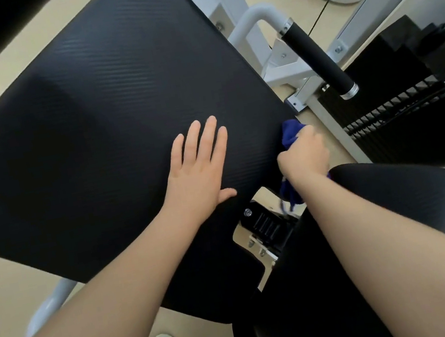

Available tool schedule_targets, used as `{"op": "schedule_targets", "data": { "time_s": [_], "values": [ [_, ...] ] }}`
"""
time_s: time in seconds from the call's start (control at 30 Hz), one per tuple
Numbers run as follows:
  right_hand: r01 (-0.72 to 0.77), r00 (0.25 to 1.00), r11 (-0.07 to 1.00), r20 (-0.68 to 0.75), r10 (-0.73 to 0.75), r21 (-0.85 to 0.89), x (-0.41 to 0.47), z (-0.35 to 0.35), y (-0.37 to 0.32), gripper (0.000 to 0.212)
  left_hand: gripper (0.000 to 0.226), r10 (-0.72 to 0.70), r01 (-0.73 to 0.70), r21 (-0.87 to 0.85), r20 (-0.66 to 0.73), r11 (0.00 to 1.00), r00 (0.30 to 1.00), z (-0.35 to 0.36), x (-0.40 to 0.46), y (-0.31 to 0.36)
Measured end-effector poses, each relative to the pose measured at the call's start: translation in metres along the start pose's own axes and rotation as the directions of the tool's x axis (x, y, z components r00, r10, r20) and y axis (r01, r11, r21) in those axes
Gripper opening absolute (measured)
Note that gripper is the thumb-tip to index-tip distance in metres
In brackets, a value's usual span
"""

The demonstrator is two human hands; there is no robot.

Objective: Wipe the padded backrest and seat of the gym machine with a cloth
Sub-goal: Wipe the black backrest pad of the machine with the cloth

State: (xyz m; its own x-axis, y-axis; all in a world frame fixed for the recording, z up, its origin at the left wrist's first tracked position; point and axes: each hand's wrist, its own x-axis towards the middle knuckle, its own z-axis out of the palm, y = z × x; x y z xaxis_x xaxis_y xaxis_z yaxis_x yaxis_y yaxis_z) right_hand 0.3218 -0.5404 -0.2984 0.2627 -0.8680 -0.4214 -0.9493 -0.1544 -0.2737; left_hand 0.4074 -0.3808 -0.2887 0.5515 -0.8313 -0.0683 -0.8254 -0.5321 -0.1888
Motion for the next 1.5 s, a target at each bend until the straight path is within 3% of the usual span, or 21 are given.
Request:
{"op": "schedule_targets", "data": {
  "time_s": [0.1,0.23,0.33,0.4,0.47,0.57,0.63,0.7,0.77,0.87,0.93,1.07,1.17,1.3,1.5],
  "values": [
    [0.186,0.982,0.980,-0.034,-0.184,0.069,-0.035,0.021,-0.012,0.030,0.073,-0.056,0.042,-0.195,-0.071,0.980,0.996,-0.003,-0.012,-0.017],
    [0.407,0.904,0.911,0.112,-0.412,0.065,-0.092,0.042,-0.021,0.029,0.066,-0.180,0.171,-0.289,-0.004,0.942,0.984,-0.017,-0.029,-0.045],
    [0.631,0.728,0.776,0.338,-0.596,0.009,-0.126,0.049,-0.015,0.026,0.062,-0.170,0.159,-0.273,-0.015,0.949,0.985,-0.034,-0.049,-0.060],
    [0.711,0.552,0.696,0.539,-0.637,0.095,-0.138,0.039,-0.014,0.024,0.057,-0.162,0.147,-0.239,-0.043,0.960,0.986,-0.048,-0.065,-0.069],
    [0.770,0.413,0.622,0.635,-0.653,0.139,-0.145,0.021,-0.018,0.029,0.051,-0.165,0.154,-0.257,-0.022,0.954,0.986,-0.065,-0.079,-0.079],
    [0.770,0.429,0.609,0.552,-0.715,0.190,-0.158,-0.010,-0.025,0.029,0.042,-0.119,0.161,-0.373,0.133,0.914,0.984,-0.089,-0.093,-0.095],
    [0.706,0.441,0.644,0.530,-0.725,0.294,-0.166,-0.032,-0.033,0.026,0.038,-0.063,0.174,-0.532,0.219,0.828,0.974,-0.107,-0.103,-0.102],
    [0.648,0.417,0.662,0.552,-0.722,0.377,-0.175,-0.053,-0.045,0.020,0.036,-0.033,0.252,-0.711,0.308,0.656,0.951,-0.129,-0.119,-0.105],
    [0.613,0.341,0.649,0.591,-0.731,0.450,-0.189,-0.072,-0.059,0.008,0.033,-0.086,0.349,-0.819,0.350,0.456,0.933,-0.148,-0.140,-0.107],
    [0.561,0.217,0.641,0.653,-0.725,0.524,-0.214,-0.095,-0.080,0.008,0.017,-0.144,0.414,-0.890,0.392,0.188,0.909,-0.164,-0.169,-0.114],
    [0.570,0.165,0.627,0.673,-0.721,0.531,-0.229,-0.106,-0.095,0.013,0.021,-0.127,0.429,-0.901,0.419,0.061,0.899,-0.172,-0.187,-0.119],
    [0.611,0.104,0.620,0.726,-0.680,0.493,-0.251,-0.115,-0.123,0.018,0.027,-0.178,0.446,-0.895,0.438,0.007,0.881,-0.189,-0.211,-0.134],
    [0.682,0.061,0.556,0.720,-0.691,0.475,-0.278,-0.107,-0.139,0.020,0.023,-0.196,0.483,-0.874,0.467,0.045,0.863,-0.194,-0.236,-0.151],
    [0.744,0.069,0.507,0.703,-0.708,0.437,-0.330,-0.076,-0.158,0.021,0.011,-0.201,0.503,-0.862,0.483,0.064,0.852,-0.196,-0.279,-0.188],
    [0.589,0.095,0.651,0.759,-0.644,0.479,-0.429,-0.023,-0.200,0.023,0.020,-0.253,0.448,-0.891,0.451,-0.076,0.856,-0.186,-0.359,-0.260]
  ]
}}
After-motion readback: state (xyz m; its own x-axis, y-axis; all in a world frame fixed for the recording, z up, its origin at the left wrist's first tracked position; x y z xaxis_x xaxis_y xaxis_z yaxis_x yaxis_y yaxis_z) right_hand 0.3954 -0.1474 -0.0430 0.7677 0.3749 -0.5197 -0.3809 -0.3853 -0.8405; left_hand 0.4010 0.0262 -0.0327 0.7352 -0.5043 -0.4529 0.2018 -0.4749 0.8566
